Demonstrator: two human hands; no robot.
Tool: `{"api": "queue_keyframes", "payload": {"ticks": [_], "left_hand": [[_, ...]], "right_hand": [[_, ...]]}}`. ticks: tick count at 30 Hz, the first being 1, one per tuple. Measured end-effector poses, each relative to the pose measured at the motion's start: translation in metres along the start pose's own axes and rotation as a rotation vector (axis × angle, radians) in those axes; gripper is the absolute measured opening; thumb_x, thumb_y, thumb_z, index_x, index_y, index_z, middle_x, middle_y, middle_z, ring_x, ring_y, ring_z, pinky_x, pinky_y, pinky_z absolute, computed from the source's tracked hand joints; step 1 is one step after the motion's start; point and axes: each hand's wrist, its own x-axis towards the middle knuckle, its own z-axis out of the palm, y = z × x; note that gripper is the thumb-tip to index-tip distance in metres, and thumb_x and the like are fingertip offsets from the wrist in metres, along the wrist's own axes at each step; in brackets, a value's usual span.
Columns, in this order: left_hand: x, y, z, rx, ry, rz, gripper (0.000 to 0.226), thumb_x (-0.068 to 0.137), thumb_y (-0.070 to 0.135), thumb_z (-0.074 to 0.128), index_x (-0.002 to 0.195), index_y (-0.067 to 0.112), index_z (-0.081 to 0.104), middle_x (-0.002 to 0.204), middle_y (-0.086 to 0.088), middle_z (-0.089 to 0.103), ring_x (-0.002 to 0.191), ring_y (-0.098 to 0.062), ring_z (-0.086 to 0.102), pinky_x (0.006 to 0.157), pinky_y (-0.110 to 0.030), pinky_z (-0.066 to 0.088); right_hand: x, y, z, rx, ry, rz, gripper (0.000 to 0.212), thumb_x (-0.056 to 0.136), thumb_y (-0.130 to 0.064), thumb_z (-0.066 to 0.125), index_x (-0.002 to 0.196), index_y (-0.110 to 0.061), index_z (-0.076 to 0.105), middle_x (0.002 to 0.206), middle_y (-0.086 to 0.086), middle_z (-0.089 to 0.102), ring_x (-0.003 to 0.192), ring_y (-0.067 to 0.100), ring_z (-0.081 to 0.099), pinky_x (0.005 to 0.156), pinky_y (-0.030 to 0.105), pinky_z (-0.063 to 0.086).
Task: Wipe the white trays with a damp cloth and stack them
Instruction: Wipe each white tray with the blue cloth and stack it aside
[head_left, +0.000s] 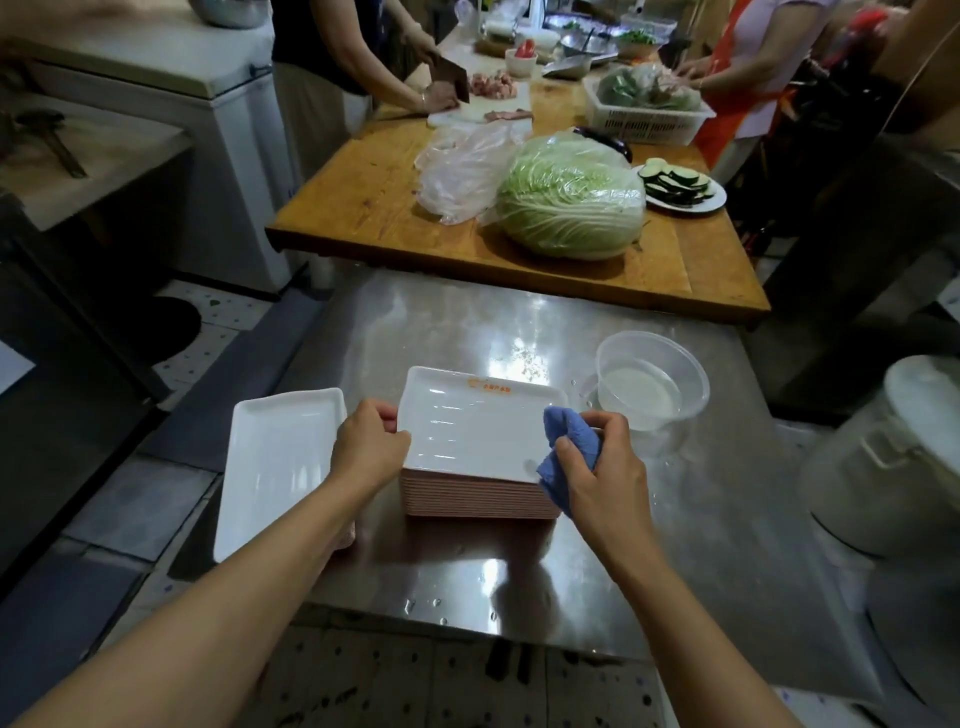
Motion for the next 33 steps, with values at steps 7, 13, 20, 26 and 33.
{"api": "queue_keyframes", "payload": {"ticks": [7,13,20,26,33], "left_hand": [[-0.011,0.012,-0.007,-0.492,-0.239,-0.192,0.042,0.081,-0.013,0.046,0.117,0.008,0.044,0.101,-0.012,0.06,0.086,-0.027,0.063,0.074,-0.043,0.055],[-0.013,0.056,-0.017,-0.587,-0.261,-0.055,0.047,0.078,-0.022,0.044,0.111,0.011,0.048,0.095,-0.003,0.061,0.082,-0.023,0.062,0.051,-0.031,0.057],[0.012,0.139,0.025,-0.532,-0.259,0.098,0.055,0.076,-0.021,0.043,0.116,0.017,0.039,0.104,-0.014,0.058,0.085,-0.024,0.059,0.046,-0.031,0.054],[0.029,0.184,0.08,-0.316,-0.104,0.28,0.049,0.077,-0.012,0.049,0.106,0.026,0.037,0.106,-0.005,0.055,0.094,-0.026,0.057,0.049,-0.036,0.056],[0.025,0.196,0.115,0.005,0.058,0.516,0.046,0.076,-0.006,0.046,0.108,0.025,0.037,0.098,-0.008,0.062,0.083,-0.029,0.057,0.064,-0.038,0.051]], "right_hand": [[0.012,0.005,-0.012,0.033,0.109,0.01,0.014,0.092,-0.013,0.052,0.104,-0.017,0.046,0.08,-0.015,0.056,0.068,-0.012,0.058,0.049,0.006,0.044],[0.029,0.01,-0.04,0.013,0.208,0.019,0.013,0.091,-0.015,0.053,0.1,-0.021,0.046,0.083,-0.017,0.054,0.071,-0.019,0.053,0.052,0.0,0.038],[0.054,0.015,-0.07,0.016,0.284,0.011,0.013,0.092,-0.022,0.053,0.101,-0.027,0.044,0.084,-0.018,0.052,0.077,-0.014,0.054,0.054,0.007,0.039],[0.067,0.029,-0.095,0.035,0.327,0.034,0.014,0.092,-0.021,0.053,0.103,-0.024,0.045,0.086,-0.016,0.053,0.075,-0.005,0.057,0.056,0.008,0.041],[0.069,0.043,-0.108,0.06,0.342,0.074,0.016,0.092,-0.02,0.054,0.104,-0.021,0.044,0.086,-0.014,0.054,0.075,0.001,0.056,0.055,0.01,0.042]]}}
